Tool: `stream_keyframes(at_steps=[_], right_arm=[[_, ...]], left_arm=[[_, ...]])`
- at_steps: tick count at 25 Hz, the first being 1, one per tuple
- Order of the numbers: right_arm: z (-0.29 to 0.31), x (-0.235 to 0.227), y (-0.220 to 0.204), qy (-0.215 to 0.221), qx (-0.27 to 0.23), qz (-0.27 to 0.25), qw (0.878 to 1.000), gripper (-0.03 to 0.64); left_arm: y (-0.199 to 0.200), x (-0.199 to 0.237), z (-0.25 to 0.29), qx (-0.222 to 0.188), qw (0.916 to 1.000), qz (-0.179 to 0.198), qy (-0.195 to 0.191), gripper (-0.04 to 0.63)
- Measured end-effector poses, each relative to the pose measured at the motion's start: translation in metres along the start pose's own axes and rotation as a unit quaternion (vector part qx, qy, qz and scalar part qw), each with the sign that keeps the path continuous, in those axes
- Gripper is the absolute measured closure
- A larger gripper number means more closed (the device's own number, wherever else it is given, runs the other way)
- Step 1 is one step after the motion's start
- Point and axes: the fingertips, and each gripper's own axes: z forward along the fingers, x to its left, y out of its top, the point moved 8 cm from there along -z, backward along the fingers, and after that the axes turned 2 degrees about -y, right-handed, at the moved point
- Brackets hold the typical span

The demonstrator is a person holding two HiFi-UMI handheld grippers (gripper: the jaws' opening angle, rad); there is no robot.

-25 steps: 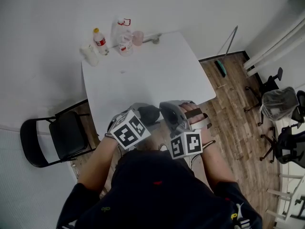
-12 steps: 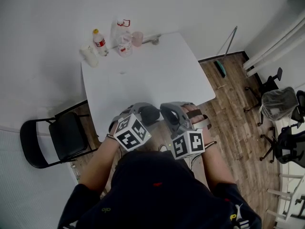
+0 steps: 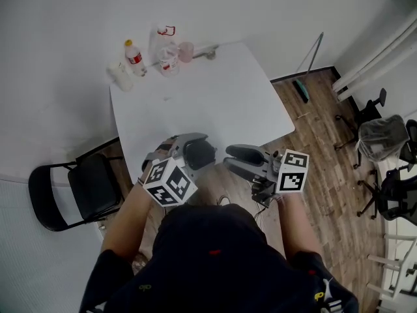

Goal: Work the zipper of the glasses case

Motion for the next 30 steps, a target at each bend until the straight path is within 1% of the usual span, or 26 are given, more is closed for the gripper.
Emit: stream_keyframes(at_steps=[3, 6, 8, 11, 13, 15, 17, 19, 22, 25, 28, 30], right_arm=[[-0.001, -0.004, -0.009, 0.052, -0.022, 0.066, 0.996, 0.462], [-0.001, -0.009, -0.017, 0.095, -0.043, 0.149, 0.983, 0.462], [-0.001, -0.011, -0.023, 0.121, -0.048, 0.19, 0.973, 0.462], [0.001, -0.012, -0.029, 0.141, -0.046, 0.215, 0.965, 0.462], [0.002, -0.014, -0.03, 0.148, -0.047, 0.23, 0.961, 0.463], [0.001, -0.016, -0.028, 0.162, -0.055, 0.251, 0.953, 0.463], [0.001, -0.016, -0.024, 0.176, -0.067, 0.259, 0.947, 0.463], [0.0, -0.015, -0.021, 0.182, -0.074, 0.257, 0.946, 0.467], [-0.001, -0.015, -0.02, 0.182, -0.072, 0.256, 0.947, 0.499], [0.001, -0.012, -0.018, 0.181, -0.06, 0.243, 0.951, 0.532], [0.004, -0.012, -0.02, 0.163, -0.048, 0.23, 0.958, 0.576], [0.005, -0.012, -0.021, 0.154, -0.045, 0.223, 0.962, 0.586]], left_arm=[[0.0, -0.006, 0.004, 0.013, 0.9991, 0.025, -0.033, 0.321], [0.003, -0.012, 0.007, 0.024, 0.9972, 0.048, -0.052, 0.321], [0.004, -0.014, 0.009, 0.033, 0.9958, 0.061, -0.06, 0.321], [0.004, -0.016, 0.01, 0.044, 0.9939, 0.076, -0.067, 0.321], [0.005, -0.016, 0.01, 0.046, 0.9938, 0.075, -0.068, 0.321], [0.006, -0.015, 0.01, 0.046, 0.9941, 0.071, -0.068, 0.321], [0.007, -0.015, 0.011, 0.044, 0.9942, 0.071, -0.067, 0.321], [0.008, -0.016, 0.01, 0.042, 0.9943, 0.072, -0.067, 0.321], [0.008, -0.018, 0.01, 0.043, 0.9942, 0.075, -0.065, 0.321], [0.008, -0.018, 0.011, 0.047, 0.9937, 0.077, -0.066, 0.321], [0.007, -0.018, 0.011, 0.048, 0.9935, 0.078, -0.067, 0.321], [0.006, -0.018, 0.011, 0.049, 0.9935, 0.079, -0.066, 0.321]])
